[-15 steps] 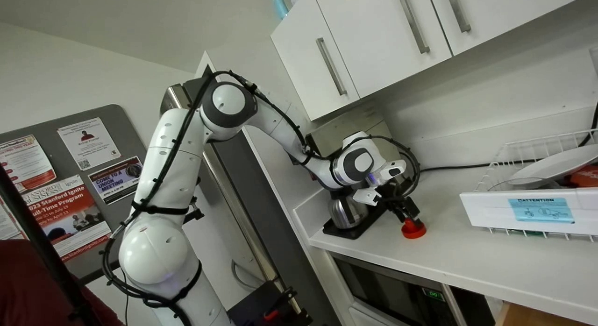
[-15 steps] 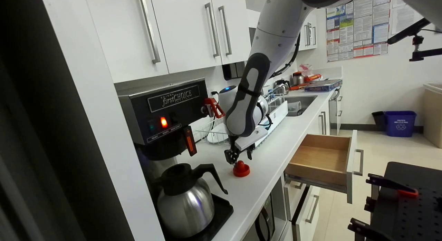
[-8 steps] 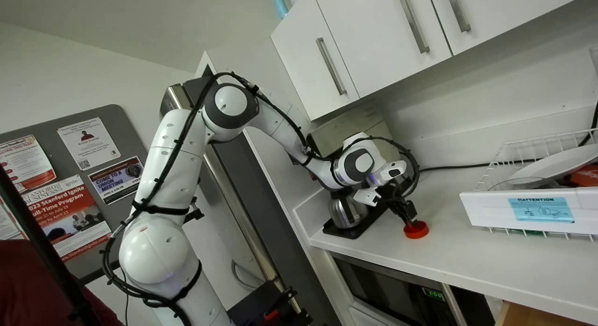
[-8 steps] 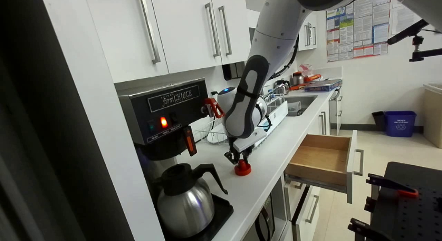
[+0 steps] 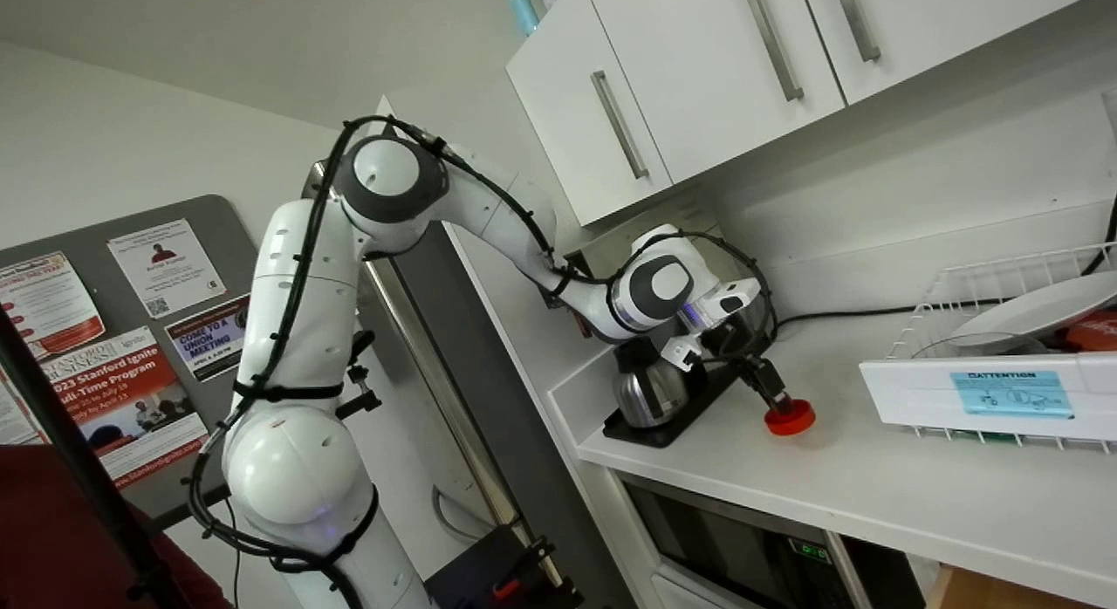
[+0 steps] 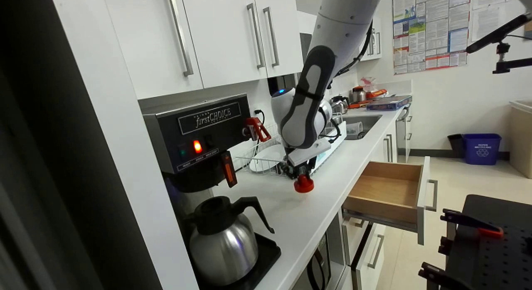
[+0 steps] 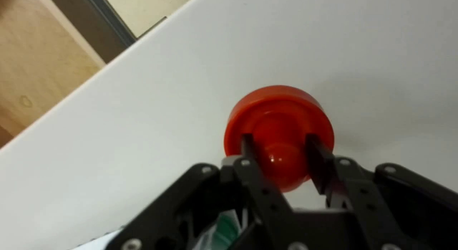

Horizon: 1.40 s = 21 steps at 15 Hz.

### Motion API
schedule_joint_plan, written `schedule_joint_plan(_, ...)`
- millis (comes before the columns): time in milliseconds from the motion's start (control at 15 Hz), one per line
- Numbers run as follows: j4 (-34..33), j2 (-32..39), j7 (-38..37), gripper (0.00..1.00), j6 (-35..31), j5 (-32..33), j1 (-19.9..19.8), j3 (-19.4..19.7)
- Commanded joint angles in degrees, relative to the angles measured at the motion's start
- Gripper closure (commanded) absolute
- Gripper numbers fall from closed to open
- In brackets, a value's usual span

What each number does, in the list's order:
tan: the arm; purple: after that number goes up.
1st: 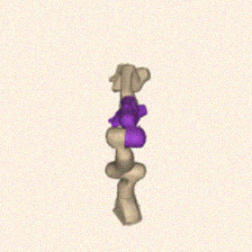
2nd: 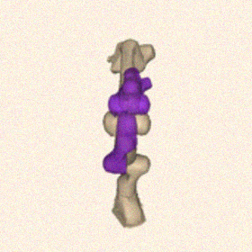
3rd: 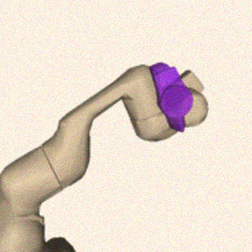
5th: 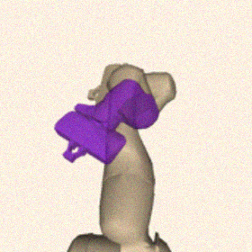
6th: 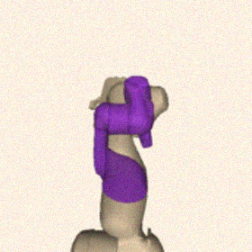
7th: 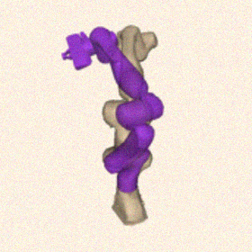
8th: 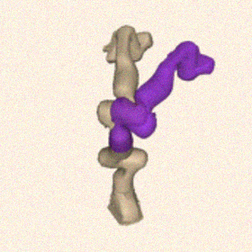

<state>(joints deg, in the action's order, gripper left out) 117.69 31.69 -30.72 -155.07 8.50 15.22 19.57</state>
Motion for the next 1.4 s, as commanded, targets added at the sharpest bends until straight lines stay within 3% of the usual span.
schedule_joint_plan(0,8.04,-9.27,-6.64,0.87,1.74,5.26,1.61,7.07)
schedule_joint_plan(200,11.4,-13.61,-10.28,0.87,1.96,10.51,0.49,10.12)
schedule_joint_plan(267,7.49,-9.19,-8.2,0.62,0.49,9.31,-2.17,6.93)
schedule_joint_plan(600,10.22,-12.28,-9.22,0.62,0.6,11.08,-3.07,7.47)
schedule_joint_plan(667,10.26,-12.28,-9.26,0.87,0.6,11.09,-2.94,7.39)
schedule_joint_plan(733,8.11,-10.39,-10.07,0.87,1.91,9.97,-3.97,7.28)
schedule_joint_plan(1333,-8.57,5.54,-4.71,0.87,9.0,-6.47,-23.44,1.62)
